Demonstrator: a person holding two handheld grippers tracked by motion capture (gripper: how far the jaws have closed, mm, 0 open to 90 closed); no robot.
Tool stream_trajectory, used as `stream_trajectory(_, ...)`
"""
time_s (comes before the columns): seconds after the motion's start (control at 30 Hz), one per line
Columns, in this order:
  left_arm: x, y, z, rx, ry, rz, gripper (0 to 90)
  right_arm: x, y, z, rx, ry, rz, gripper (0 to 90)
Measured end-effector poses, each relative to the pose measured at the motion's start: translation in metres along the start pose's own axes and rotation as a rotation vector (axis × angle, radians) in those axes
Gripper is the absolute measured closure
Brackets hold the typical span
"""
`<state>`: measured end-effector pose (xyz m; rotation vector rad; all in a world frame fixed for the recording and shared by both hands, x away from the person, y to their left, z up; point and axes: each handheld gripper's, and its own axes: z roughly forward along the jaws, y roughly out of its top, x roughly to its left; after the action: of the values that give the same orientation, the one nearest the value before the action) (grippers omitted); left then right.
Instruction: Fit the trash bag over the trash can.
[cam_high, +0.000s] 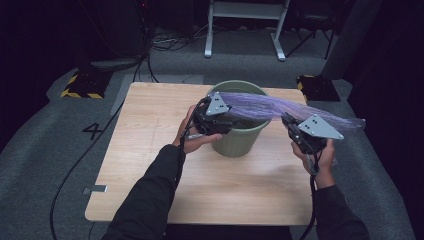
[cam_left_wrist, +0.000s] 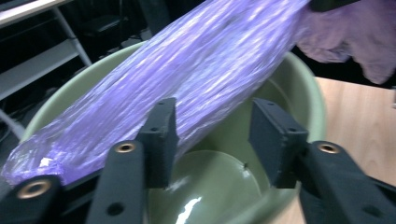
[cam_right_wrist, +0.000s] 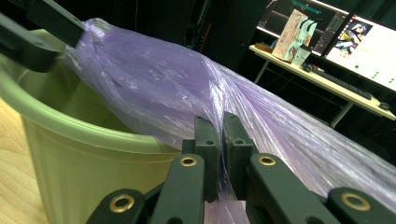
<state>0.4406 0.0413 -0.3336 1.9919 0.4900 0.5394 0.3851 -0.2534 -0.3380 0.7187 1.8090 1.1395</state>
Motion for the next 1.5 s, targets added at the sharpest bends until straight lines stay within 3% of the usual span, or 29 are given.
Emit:
stream_trajectory(0.23,0.006,-0.002,-0.002,-0.012,0.008,-0.032,46.0,-0.017,-0.007,-0.01,0.024,-0.057,0.028,89.1)
stream_trajectory(0.37,0.008,-0.001,-0.003,-0.018,0.013,-0.046,40.5,-0.025,-0.01,-0.014,0.025,-0.067,0.053,89.1)
stream_trajectory(0.57,-0.002,0.008,0.003,-0.022,-0.007,-0.026,33.2,-0.007,0.004,-0.006,0.027,-0.037,-0.028,88.2)
stream_trajectory(0.93,-0.02,0.017,0.01,-0.024,-0.058,0.039,31.6,0.018,0.017,0.003,0.024,0.071,-0.098,86.8)
stream_trajectory(1.17,-0.027,0.019,0.016,-0.008,-0.061,0.074,41.2,0.028,0.021,0.002,0.014,0.137,-0.102,86.0)
stream_trajectory(1.33,-0.03,0.018,0.021,0.039,-0.028,0.116,64.8,0.033,0.024,0.001,0.008,0.159,-0.117,85.1)
stream_trajectory(1.5,-0.033,0.017,0.022,0.043,-0.035,0.139,79.8,0.036,0.024,0.0,0.002,0.17,-0.112,83.7)
